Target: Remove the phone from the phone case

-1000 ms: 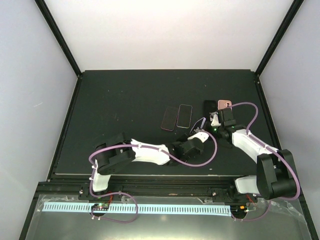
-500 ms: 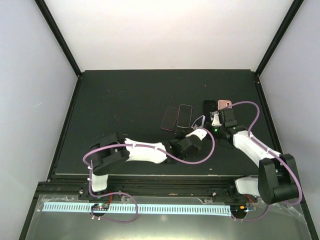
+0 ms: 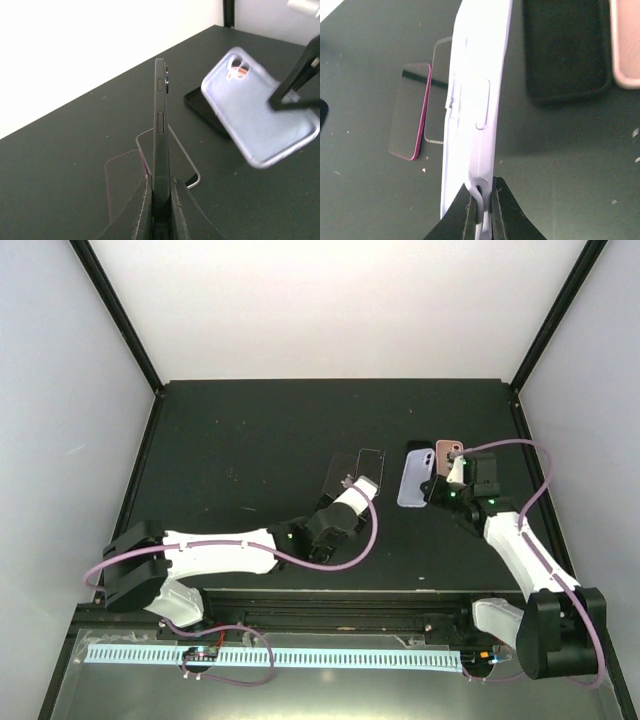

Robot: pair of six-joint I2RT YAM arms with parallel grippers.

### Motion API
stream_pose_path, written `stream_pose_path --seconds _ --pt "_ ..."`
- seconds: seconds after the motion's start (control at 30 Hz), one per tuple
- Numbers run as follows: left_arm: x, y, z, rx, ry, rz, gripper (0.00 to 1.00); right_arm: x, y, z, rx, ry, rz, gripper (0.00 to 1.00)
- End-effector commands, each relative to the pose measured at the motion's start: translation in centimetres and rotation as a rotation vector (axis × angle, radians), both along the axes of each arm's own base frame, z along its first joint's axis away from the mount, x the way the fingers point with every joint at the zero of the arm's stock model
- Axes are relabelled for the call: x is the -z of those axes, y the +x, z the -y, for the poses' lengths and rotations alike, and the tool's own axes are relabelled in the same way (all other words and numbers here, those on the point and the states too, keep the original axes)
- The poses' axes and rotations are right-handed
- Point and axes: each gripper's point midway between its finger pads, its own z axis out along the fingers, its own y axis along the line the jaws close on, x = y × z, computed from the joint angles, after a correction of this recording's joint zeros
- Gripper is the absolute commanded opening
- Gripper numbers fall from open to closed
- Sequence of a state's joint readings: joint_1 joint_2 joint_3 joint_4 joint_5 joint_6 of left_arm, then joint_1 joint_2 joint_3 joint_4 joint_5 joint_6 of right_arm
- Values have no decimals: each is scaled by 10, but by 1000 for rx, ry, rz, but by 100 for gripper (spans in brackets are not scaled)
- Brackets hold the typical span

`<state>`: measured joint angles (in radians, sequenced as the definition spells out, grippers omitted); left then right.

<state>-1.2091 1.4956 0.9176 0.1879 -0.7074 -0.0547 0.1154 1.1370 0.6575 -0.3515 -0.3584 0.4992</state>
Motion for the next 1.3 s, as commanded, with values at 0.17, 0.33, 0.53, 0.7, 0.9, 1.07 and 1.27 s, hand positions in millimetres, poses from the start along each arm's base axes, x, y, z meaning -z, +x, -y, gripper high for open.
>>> stream_pose_path --seconds 0.17,0.33,0.53,0.7,0.9,1.07,1.27 --pt "15 1 -58 -91 141 100 2 -80 22 41 -60 -129 381 1" --pt "32 11 -99 -203 237 122 2 -88 22 58 -67 -118 430 1" --pt "50 31 -121 -261 346 100 2 -93 21 58 -69 -118 460 1" --pt "80 44 -127 -285 474 41 2 -89 22 63 -57 -105 456 1" --pt "97 49 -118 -273 547 1 2 -88 23 66 -45 -112 453 1" --pt "112 57 -113 -265 585 -48 6 -86 24 66 -44 -110 445 1" --pt "131 73 -108 -243 637 -146 10 -83 25 65 -49 -96 433 1"
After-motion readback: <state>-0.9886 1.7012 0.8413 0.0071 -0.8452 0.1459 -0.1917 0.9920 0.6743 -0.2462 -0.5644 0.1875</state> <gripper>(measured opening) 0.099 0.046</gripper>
